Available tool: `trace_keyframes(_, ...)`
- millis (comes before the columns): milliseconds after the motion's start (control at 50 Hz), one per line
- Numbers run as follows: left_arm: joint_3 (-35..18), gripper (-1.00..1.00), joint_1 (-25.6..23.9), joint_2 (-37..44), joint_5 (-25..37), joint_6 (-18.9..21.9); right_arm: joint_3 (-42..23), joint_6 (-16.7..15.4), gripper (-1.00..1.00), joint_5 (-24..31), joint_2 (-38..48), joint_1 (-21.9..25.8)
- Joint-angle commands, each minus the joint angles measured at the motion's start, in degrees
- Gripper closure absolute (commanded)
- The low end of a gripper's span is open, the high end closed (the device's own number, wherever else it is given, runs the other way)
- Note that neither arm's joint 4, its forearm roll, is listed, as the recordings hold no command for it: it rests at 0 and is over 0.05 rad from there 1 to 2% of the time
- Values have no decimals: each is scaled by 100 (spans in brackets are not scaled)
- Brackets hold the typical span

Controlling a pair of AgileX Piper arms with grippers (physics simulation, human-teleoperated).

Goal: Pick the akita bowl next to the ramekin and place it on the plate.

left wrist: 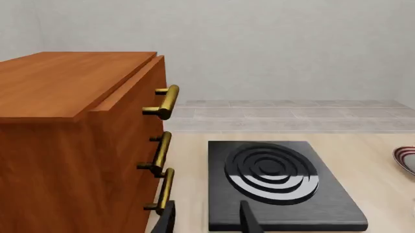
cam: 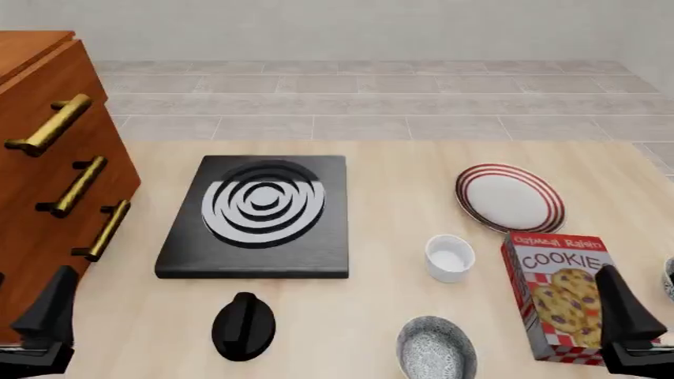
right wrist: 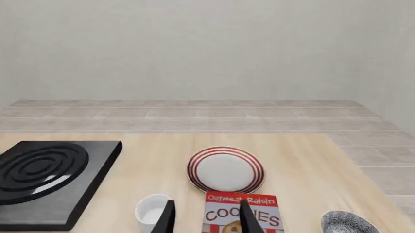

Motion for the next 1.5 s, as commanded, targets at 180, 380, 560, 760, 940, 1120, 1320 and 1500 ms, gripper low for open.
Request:
trace_keyframes(180,-18,-100,1,32,-8,-1,-66,-60,-100,36,52,109)
trace_keyframes(380,-18,-100,1,32,-8,1,-297,-143,-100,243,65,219)
trace_keyframes(560,-18,-100,1,32,-8,1,-872,-204,-100,839,111,468)
trace_keyframes(760,-18,-100,0,31,-8,0,-1553,-228,-100,1697,-1,902)
trace_keyframes(940,-18,-100,1,32,-8,1,-1963,-139,-100,2170,138,1370)
trace_keyframes(1120,-18,-100,2,31,-8,1,-2169,-150,-100,2550,336,1690)
trace_keyframes(1320,-18,-100,0,34,-8,5,-2420,-162,-100,2756,717,2138)
trace_keyframes(1500,-18,-100,0,32,-8,1,-2656,-286,-100,2828,1064,2478)
